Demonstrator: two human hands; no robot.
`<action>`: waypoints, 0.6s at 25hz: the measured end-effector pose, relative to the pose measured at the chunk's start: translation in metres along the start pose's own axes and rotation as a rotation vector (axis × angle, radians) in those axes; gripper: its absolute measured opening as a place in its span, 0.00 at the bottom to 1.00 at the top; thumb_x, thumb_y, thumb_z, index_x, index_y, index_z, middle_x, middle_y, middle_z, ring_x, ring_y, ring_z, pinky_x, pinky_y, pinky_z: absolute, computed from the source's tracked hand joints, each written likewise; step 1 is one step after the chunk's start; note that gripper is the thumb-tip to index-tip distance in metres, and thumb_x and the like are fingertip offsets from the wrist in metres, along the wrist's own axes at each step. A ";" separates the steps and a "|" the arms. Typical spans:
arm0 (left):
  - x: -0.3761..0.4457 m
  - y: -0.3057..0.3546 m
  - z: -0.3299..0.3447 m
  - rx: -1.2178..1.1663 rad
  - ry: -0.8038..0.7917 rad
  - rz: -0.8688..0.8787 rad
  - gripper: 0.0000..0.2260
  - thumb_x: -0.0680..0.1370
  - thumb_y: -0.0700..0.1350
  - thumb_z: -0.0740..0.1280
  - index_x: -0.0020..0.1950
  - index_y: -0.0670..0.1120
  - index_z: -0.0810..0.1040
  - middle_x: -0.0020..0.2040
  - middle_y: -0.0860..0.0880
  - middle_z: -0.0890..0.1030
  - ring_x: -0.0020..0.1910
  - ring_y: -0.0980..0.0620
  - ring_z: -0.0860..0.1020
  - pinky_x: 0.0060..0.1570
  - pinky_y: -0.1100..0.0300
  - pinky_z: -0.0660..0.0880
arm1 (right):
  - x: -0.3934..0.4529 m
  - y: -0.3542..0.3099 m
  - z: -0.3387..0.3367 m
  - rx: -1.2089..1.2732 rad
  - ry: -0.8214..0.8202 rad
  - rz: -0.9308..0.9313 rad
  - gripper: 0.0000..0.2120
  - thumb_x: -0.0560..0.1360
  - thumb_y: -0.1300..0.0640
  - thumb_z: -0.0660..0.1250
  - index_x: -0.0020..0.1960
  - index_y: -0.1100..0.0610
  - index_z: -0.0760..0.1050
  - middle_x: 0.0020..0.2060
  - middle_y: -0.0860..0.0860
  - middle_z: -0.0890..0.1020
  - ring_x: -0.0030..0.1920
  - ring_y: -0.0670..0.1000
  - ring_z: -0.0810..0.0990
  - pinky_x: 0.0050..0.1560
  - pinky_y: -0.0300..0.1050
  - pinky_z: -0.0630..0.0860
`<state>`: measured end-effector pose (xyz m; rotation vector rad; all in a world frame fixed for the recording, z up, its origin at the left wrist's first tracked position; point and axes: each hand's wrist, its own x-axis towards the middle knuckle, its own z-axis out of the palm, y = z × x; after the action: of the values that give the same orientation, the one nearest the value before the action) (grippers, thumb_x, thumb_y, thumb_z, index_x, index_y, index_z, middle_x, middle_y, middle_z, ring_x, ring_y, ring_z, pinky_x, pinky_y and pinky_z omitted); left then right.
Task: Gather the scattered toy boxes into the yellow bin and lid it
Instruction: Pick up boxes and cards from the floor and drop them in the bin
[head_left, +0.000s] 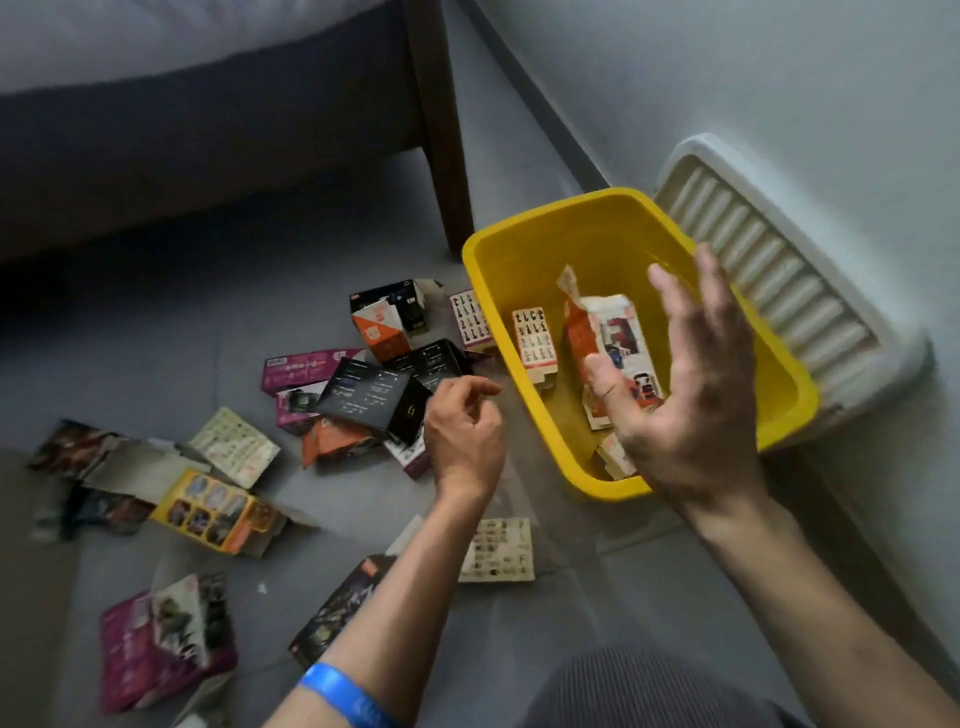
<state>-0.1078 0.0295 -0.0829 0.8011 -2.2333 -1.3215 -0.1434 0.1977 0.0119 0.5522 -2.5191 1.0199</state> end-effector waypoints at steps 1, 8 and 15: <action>0.006 -0.021 -0.011 0.068 -0.074 -0.090 0.08 0.73 0.40 0.65 0.44 0.52 0.80 0.45 0.51 0.82 0.47 0.50 0.80 0.42 0.62 0.73 | -0.012 -0.006 0.013 0.053 -0.016 -0.098 0.27 0.75 0.50 0.68 0.70 0.61 0.71 0.73 0.63 0.67 0.73 0.63 0.66 0.71 0.59 0.65; 0.026 -0.108 -0.055 0.652 -0.474 -0.109 0.31 0.72 0.42 0.66 0.75 0.48 0.64 0.75 0.45 0.65 0.72 0.42 0.65 0.64 0.50 0.68 | -0.132 0.010 0.114 -0.131 -0.952 -0.513 0.31 0.73 0.54 0.67 0.75 0.55 0.66 0.74 0.59 0.68 0.71 0.61 0.68 0.68 0.58 0.69; 0.034 -0.124 -0.052 0.891 -0.432 -0.014 0.26 0.75 0.56 0.69 0.70 0.47 0.68 0.67 0.45 0.69 0.63 0.42 0.68 0.57 0.49 0.70 | -0.156 0.040 0.144 -0.558 -1.155 -0.312 0.35 0.72 0.52 0.66 0.76 0.49 0.57 0.76 0.59 0.62 0.69 0.62 0.65 0.64 0.57 0.64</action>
<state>-0.0688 -0.0742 -0.1664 0.8465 -3.2150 -0.4593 -0.0559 0.1550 -0.1806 1.5966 -3.2231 -0.2863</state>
